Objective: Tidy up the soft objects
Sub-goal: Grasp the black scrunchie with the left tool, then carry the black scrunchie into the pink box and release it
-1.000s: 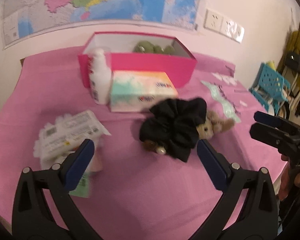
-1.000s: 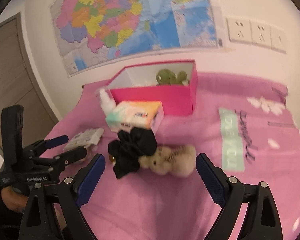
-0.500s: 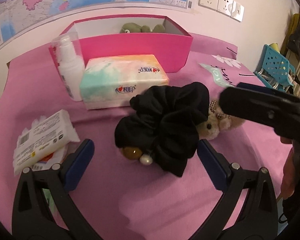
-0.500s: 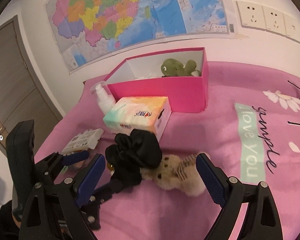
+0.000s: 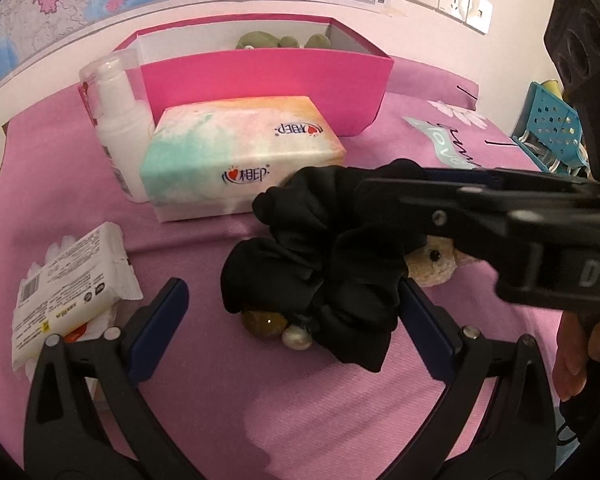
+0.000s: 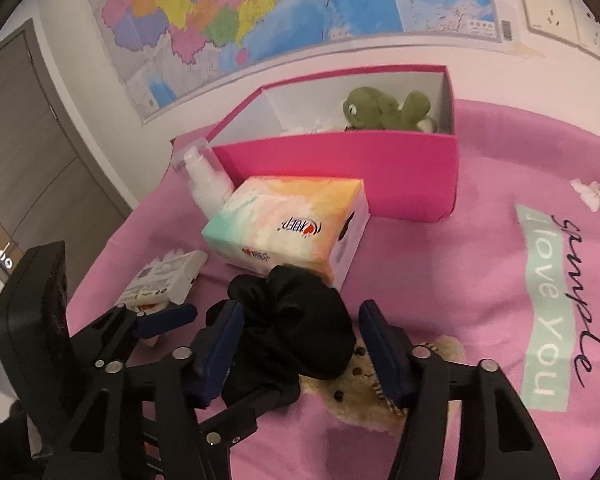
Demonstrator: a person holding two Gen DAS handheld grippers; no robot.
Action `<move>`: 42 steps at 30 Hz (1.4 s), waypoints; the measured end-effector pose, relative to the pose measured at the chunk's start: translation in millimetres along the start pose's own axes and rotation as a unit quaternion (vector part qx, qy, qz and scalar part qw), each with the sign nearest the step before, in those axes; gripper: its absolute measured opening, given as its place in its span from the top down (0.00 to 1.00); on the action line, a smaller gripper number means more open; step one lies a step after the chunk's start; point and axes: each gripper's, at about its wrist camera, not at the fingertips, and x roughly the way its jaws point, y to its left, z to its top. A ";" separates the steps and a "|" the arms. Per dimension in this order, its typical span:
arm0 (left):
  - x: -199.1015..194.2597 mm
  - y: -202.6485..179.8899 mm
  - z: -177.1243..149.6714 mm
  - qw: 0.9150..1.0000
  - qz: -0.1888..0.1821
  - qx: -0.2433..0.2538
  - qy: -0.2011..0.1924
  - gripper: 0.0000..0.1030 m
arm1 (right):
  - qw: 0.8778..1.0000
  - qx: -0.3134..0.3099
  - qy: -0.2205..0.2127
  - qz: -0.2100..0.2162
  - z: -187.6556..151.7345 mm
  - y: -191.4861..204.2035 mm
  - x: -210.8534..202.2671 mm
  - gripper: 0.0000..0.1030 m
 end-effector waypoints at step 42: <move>-66.2 35.7 141.9 0.990 -0.060 0.009 -0.124 0.47 | 0.991 -0.022 -0.109 0.068 127.2 19.8 -58.3 0.95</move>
